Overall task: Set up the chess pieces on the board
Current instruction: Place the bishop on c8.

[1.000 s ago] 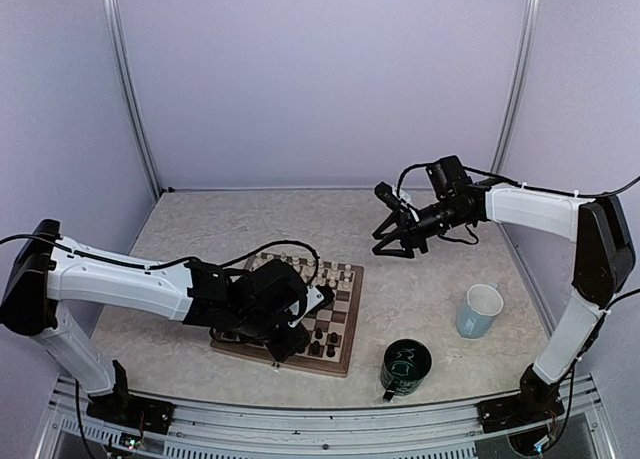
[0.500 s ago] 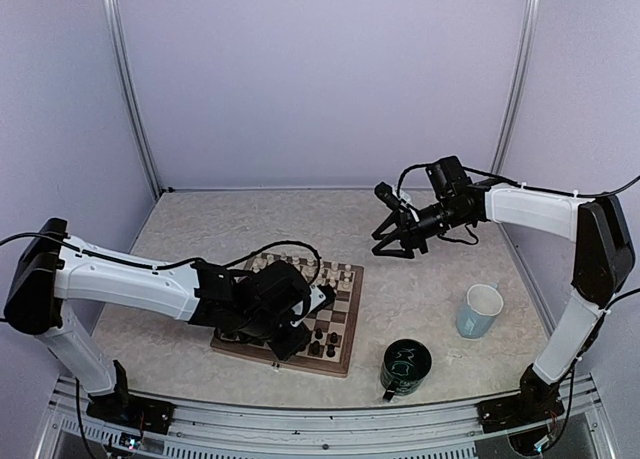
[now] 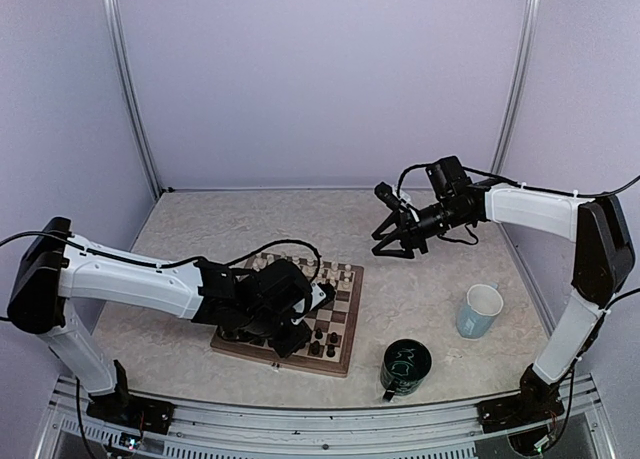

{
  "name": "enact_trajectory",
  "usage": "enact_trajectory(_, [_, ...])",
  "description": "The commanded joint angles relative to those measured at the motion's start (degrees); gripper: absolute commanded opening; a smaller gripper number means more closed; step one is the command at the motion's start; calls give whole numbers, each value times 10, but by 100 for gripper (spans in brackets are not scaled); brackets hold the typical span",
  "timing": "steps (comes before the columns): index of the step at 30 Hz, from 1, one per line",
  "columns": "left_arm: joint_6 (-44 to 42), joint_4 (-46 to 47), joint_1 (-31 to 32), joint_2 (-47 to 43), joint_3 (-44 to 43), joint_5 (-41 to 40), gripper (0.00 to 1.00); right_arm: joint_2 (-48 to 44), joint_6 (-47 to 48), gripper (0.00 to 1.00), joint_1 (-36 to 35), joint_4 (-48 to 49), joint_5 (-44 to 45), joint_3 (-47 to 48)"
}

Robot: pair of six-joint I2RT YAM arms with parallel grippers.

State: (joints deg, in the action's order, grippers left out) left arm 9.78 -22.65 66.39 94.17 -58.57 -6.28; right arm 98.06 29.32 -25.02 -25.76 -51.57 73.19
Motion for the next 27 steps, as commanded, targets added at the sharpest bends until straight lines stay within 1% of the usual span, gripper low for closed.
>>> enact_trajectory(1, [-7,7,-3,10,-13,-3,11,10,4,56,-4,4,-12,-7])
enact_trajectory(4, [-6,7,-3,11,-14,-6,17,12,4,56,-4,3,-13,-6])
enact_trajectory(6, [-6,6,-3,11,-15,-7,19,12,5,56,-4,4,-12,-6])
enact_trajectory(14, [-4,-12,-2,7,-26,-6,23,12,6,57,-4,1,-13,-4])
enact_trajectory(18, [-2,-34,0,-8,-43,-18,25,11,6,57,-4,1,-13,-4])
enact_trajectory(21, [6,-42,0,-39,-53,-54,26,10,6,57,-4,1,-13,-5])
enact_trajectory(23, [16,-38,-3,-74,-46,-81,31,10,6,57,-4,0,-13,-5])
enact_trajectory(24, [26,-40,-11,-91,-42,-93,34,9,6,57,-4,1,-13,-5])
enact_trajectory(27, [58,-69,-58,-120,-34,-91,37,9,6,57,-4,1,-13,-5])
